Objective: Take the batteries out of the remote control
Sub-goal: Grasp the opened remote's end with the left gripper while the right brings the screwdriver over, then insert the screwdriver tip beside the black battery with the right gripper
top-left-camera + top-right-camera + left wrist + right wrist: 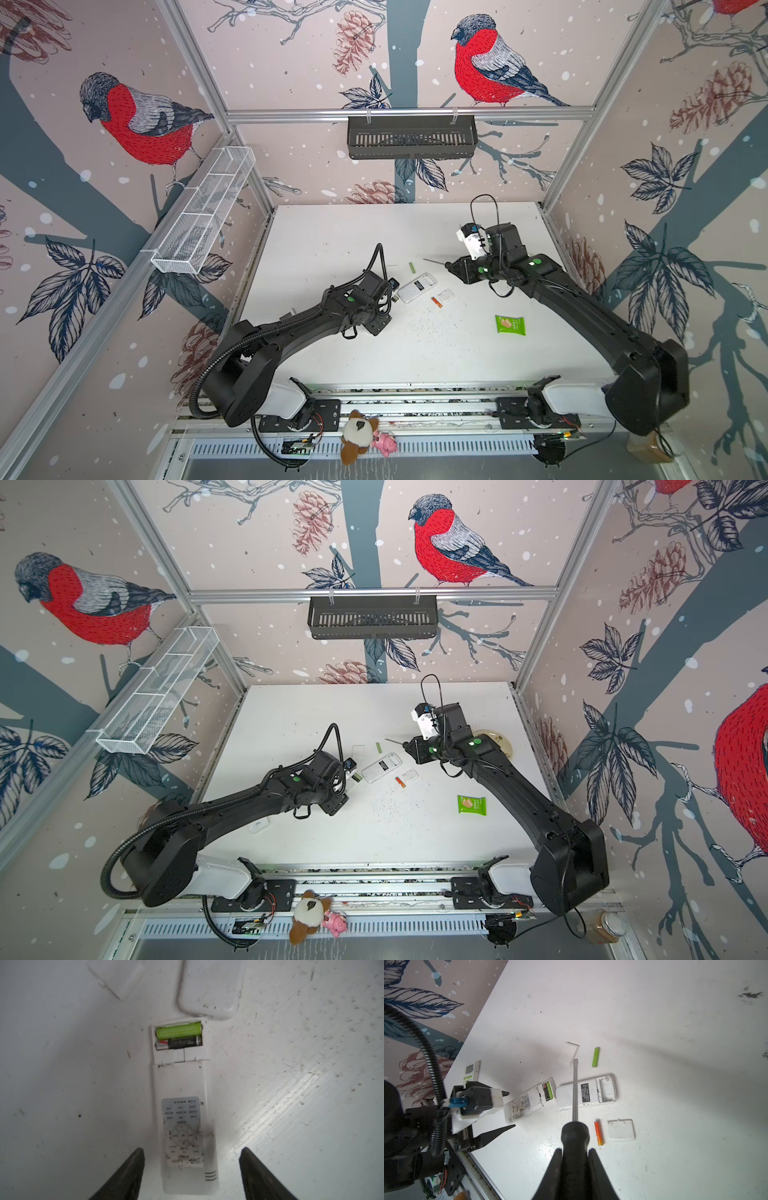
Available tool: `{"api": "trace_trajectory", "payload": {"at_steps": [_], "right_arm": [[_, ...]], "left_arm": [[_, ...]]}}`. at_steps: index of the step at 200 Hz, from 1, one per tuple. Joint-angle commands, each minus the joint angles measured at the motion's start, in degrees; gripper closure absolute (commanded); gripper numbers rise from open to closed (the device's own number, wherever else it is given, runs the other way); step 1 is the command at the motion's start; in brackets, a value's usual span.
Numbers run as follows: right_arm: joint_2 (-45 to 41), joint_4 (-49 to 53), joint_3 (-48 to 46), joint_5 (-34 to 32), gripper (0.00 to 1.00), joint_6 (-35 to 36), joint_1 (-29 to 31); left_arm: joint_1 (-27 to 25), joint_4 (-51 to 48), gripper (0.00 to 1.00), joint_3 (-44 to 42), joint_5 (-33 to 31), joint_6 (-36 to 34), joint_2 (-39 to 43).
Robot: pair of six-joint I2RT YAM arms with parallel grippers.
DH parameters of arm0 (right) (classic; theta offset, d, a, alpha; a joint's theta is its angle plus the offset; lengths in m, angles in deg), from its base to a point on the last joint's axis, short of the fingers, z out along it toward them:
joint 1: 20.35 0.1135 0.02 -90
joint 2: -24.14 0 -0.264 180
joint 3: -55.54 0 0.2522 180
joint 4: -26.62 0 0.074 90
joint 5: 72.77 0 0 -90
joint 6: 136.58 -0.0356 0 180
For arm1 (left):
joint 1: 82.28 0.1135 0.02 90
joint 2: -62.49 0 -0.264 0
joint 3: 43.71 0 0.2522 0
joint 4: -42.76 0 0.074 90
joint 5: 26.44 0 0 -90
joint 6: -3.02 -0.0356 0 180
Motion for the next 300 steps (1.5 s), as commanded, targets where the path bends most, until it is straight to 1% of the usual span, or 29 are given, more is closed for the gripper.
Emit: {"api": "trace_trajectory", "payload": {"at_steps": [1,35,53,73,91,101,119,137,161,182,206,224,252,280,300], "right_arm": [[2.8,-3.4,2.0,1.6,0.99,-1.9,1.6],[7.0,-2.3,5.2,0.7,0.99,-1.8,5.2],[8.6,-1.3,6.3,0.7,0.99,-1.7,6.0],[10.1,0.1,7.5,0.6,1.00,-1.4,6.5],[10.9,0.6,7.8,-0.1,1.00,-1.2,7.0],[11.3,0.9,8.1,-0.2,0.99,-1.1,7.2],[12.1,1.6,8.7,-0.2,0.99,-1.1,7.5],[13.0,3.4,9.6,-0.3,1.00,-0.7,7.8],[15.3,9.2,12.2,-1.9,0.99,0.6,8.5],[17.4,14.9,14.7,-3.1,1.00,1.9,9.1],[18.9,19.6,16.7,-3.2,0.99,1.9,9.4],[19.4,21.9,18.4,-1.8,0.99,1.8,9.8],[21.6,26.7,22.1,-0.5,0.99,1.6,10.7],[24.2,30.7,24.4,-1.1,0.99,1.0,10.9],[25.3,32.6,25.7,-2.1,0.99,0.8,10.9]], "left_arm": [[0.7,0.4,0.27,-0.2,-1.9,-1.1,-1.8],[2.8,-0.5,0.27,0.6,-1.5,-1.8,-4.7],[3.7,-1.1,0.27,0.9,-1.8,-2.2,-6.4],[4.6,-1.8,0.29,1.5,0.9,-3.1,-7.8],[4.7,-1.5,0.31,1.2,1.0,-3.5,-8.5],[4.9,-1.5,0.34,1.1,1.5,-3.8,-9.0],[4.9,-1.9,0.42,1.3,3.9,-4.7,-9.7],[4.9,-1.2,0.45,1.0,5.9,-5.1,-9.5],[4.9,0.2,0.48,0.0,7.5,-5.4,-9.4],[4.8,1.5,0.53,-0.6,9.4,-5.2,-9.5],[4.2,1.9,0.57,-0.8,8.0,-5.0,-9.5],[3.3,2.6,0.60,-1.3,6.7,-5.1,-8.4],[-0.2,4.1,0.64,-2.9,2.7,-5.7,-7.0],[-2.6,4.2,0.69,-3.2,-1.3,-6.0,-7.6],[-3.3,3.8,0.70,-2.7,-2.4,-6.0,-8.2]]}}
